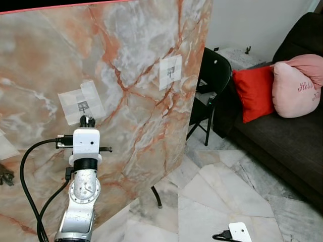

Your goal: Hang keys on a hook

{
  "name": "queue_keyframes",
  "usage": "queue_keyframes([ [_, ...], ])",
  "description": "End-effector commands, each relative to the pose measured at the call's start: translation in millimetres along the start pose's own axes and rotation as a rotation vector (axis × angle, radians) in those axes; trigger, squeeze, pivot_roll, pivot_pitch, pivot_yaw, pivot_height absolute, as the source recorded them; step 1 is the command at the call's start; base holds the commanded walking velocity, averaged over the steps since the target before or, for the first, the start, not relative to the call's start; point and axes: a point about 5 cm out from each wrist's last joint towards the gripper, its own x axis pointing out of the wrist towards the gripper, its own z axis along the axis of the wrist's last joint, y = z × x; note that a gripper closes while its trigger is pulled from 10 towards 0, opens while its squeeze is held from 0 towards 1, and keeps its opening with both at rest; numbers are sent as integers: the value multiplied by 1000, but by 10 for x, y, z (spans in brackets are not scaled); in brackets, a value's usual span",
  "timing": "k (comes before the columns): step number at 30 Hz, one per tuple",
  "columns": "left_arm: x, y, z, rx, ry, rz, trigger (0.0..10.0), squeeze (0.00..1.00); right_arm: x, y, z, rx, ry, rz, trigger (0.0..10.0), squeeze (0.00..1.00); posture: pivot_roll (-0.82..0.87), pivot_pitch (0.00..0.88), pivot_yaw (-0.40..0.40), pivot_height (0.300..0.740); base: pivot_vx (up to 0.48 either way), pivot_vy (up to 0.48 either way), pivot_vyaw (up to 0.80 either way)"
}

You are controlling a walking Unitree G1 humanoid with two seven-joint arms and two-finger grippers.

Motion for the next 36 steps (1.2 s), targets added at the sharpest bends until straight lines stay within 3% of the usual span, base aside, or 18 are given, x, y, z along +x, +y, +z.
queue_keyframes([
  [1, 36, -34, 52, 4, -14, -4, 10000, 0, 0, -23, 56, 12, -20, -11, 10000, 0, 113, 0, -89, 740, 0, 0, 0],
  [22, 39, 61, 102, 17, -36, 80, 10000, 0, 0, -25, 54, 9, -19, -10, 10000, 0, 115, 0, -92, 740, 0, 0, 0],
  [36, -12, 65, -11, 21, 45, 93, 10000, 0, 0, -21, 56, 5, -18, -8, 10000, 0, 118, 0, -91, 740, 0, 0, 0],
])
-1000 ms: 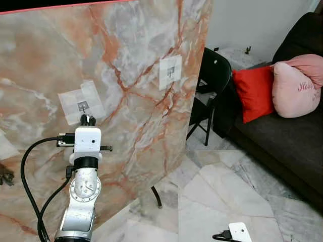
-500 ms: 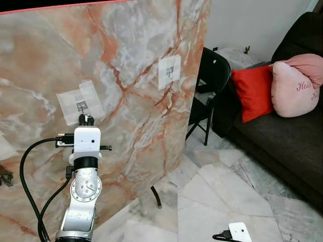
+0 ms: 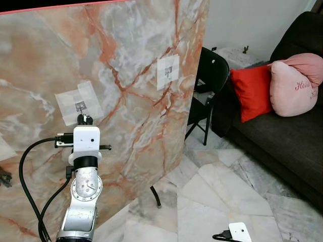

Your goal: Hang keys on a hook

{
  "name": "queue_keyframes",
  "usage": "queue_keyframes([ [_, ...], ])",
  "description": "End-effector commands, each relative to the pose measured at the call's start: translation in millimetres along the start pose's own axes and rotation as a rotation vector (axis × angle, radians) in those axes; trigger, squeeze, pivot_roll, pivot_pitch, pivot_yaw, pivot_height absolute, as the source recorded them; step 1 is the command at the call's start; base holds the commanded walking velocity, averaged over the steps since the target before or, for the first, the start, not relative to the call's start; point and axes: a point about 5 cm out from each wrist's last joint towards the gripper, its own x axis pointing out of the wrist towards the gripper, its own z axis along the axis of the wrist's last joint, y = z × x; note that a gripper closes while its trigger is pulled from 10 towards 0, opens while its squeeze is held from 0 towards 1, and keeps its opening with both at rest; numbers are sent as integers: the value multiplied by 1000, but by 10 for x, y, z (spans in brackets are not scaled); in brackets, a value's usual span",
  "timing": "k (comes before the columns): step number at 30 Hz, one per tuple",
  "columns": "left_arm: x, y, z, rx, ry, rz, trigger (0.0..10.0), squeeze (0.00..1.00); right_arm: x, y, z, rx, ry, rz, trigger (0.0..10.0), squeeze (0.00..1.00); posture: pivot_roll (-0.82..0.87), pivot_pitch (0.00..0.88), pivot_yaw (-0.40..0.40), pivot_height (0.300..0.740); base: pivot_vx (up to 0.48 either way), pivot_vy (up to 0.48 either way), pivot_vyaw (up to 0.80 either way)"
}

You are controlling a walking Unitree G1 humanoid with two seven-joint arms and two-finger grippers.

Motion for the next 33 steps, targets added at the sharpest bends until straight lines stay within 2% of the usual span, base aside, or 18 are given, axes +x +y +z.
queue_keyframes([
  [1, -7, 50, -35, 16, 27, 33, 10000, 0, 0, -21, 55, 6, -18, -8, 10000, 0, 118, 0, -91, 740, 0, 0, 0],
  [18, -128, 109, -94, 24, 76, 51, 10000, 0, -1, -28, 57, 3, -19, -9, 10000, 0, 123, 0, -96, 740, 0, 0, 0],
  [28, -105, 96, 67, -31, -19, 52, 10000, 0, -1, -31, 58, 4, -20, -11, 10000, 0, 122, 0, -97, 740, 0, 0, 0],
  [33, -109, 80, 95, -49, -35, 40, 10000, 0, -1, -30, 58, 4, -20, -10, 10000, 0, 123, 0, -97, 740, 0, 0, 0],
])
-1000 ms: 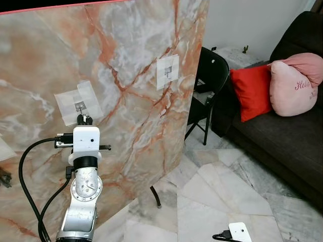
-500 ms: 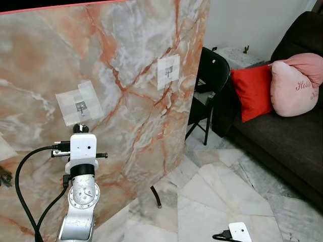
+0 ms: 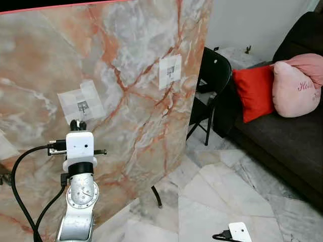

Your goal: Hang keys on a hook

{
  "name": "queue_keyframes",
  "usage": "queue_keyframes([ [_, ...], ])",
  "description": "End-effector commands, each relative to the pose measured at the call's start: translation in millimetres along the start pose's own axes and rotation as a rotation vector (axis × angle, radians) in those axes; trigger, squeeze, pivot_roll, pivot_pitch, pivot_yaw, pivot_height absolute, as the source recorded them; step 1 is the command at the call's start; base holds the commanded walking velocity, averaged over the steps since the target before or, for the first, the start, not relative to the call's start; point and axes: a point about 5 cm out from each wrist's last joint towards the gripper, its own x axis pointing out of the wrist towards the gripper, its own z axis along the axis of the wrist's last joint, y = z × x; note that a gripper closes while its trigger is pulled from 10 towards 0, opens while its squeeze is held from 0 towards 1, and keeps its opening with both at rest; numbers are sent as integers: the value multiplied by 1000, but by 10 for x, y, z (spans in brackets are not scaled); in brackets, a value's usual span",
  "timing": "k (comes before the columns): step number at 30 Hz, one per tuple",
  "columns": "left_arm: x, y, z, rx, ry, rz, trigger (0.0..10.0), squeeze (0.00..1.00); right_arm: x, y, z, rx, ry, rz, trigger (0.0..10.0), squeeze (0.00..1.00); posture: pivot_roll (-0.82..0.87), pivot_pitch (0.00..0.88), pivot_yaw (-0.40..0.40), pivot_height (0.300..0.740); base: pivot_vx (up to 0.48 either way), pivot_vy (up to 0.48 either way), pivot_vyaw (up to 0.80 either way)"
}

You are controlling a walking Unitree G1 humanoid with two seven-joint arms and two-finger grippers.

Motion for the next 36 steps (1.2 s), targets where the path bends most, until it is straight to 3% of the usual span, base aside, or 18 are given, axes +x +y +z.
queue_keyframes([
  [1, -1, -29, 55, -31, -22, -17, 10000, 0, -1, -30, 54, 4, -19, -10, 10000, 0, 123, 0, -96, 740, 0, 0, 0],
  [13, 1, -121, 51, -33, -19, -64, 10000, 0, 0, -26, 54, 6, -19, -10, 10000, 0, 120, 0, -94, 740, 0, 0, 0],
  [36, 70, -240, 59, -31, 16, -17, 10000, 0, 0, -19, 49, 9, -18, -9, 10000, 0, 111, 0, -88, 740, 0, 0, 0],
])
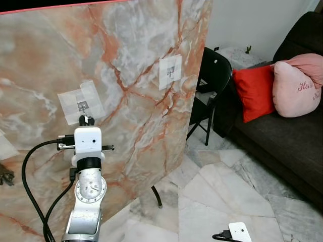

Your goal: Hang keys on a hook

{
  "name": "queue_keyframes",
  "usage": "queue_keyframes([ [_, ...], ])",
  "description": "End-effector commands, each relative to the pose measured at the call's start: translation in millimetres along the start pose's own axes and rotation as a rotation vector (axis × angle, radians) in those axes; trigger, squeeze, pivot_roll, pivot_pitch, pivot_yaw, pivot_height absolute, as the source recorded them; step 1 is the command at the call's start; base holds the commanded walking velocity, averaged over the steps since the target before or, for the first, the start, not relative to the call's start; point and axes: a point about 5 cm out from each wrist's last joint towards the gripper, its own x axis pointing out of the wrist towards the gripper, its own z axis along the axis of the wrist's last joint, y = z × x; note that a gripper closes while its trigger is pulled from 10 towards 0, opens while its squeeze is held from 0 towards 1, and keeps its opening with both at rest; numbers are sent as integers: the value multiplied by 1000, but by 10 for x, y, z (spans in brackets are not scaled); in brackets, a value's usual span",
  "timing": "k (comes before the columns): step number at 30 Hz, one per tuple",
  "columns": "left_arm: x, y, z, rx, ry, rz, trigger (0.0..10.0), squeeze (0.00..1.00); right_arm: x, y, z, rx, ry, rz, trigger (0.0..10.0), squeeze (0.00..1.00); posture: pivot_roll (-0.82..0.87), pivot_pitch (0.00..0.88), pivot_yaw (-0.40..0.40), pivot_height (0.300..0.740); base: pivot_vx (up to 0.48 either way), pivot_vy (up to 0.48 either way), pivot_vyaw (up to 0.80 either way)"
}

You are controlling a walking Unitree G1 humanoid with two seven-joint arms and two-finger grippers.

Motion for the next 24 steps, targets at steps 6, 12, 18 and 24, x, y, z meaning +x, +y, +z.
queue_keyframes([
  [6, 69, 24, 61, 3, -11, 68, 10000, 0, 0, -20, 47, 9, -18, -9, 10000, 0, 111, 0, -88, 740, 0, 0, 0],
  [12, 53, 43, 68, 3, -7, 97, 10000, 0, 0, -18, 47, 9, -18, -9, 10000, 0, 112, 0, -87, 740, 0, 0, 0],
  [18, 54, 29, 64, -4, -3, 94, 10000, 0, 0, -15, 45, 10, -17, -8, 10000, 0, 110, 0, -86, 740, 0, 0, 0],
  [24, 62, 27, 82, -21, -9, 97, 10000, 0, 0, -13, 46, 12, -18, -8, 10000, 0, 109, 0, -84, 740, 0, 0, 0],
])
